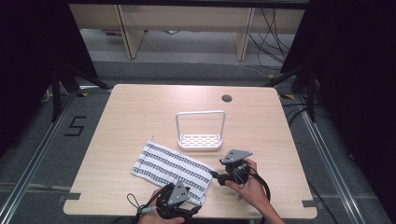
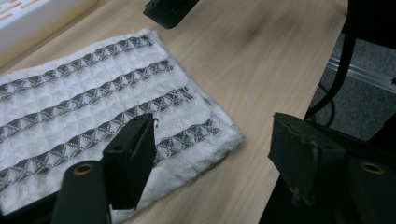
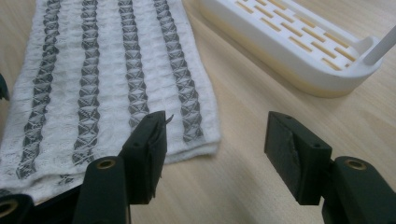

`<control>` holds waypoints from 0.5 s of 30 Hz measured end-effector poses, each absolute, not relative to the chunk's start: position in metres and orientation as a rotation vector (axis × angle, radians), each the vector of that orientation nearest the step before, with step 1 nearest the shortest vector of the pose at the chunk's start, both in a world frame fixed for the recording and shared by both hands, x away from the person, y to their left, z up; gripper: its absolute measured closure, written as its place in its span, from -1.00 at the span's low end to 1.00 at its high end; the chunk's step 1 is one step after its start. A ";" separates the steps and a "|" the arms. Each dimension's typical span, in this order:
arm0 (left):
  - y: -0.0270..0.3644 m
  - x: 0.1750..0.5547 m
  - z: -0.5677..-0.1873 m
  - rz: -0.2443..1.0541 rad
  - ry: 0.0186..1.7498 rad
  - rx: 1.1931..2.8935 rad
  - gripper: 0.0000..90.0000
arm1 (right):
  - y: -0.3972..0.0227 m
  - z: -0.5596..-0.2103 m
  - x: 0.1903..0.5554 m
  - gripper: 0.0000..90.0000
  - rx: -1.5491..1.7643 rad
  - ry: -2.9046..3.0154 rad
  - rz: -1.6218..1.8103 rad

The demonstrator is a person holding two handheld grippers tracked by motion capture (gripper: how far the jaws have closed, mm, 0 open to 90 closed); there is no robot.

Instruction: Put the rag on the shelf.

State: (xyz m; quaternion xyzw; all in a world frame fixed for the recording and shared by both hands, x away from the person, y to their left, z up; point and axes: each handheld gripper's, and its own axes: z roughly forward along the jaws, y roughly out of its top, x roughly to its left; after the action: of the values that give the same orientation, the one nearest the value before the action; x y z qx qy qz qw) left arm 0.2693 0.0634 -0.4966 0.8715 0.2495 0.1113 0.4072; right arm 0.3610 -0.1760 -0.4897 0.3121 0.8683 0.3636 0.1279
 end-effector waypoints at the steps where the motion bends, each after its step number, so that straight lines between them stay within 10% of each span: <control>1: 0.062 0.270 -0.497 0.275 0.620 2.209 -0.29 | -0.176 -0.490 0.361 -0.10 0.908 2.526 1.058; 15: 0.049 0.276 -0.504 0.274 0.570 2.278 0.02 | -0.165 -0.496 0.373 0.03 0.906 2.548 1.022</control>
State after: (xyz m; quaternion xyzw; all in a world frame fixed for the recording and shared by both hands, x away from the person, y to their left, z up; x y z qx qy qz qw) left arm 0.2758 0.0489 -0.5043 0.8917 0.2232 0.1071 0.3789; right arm 0.3727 -0.1652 -0.4957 0.3110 0.8744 0.3508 0.1251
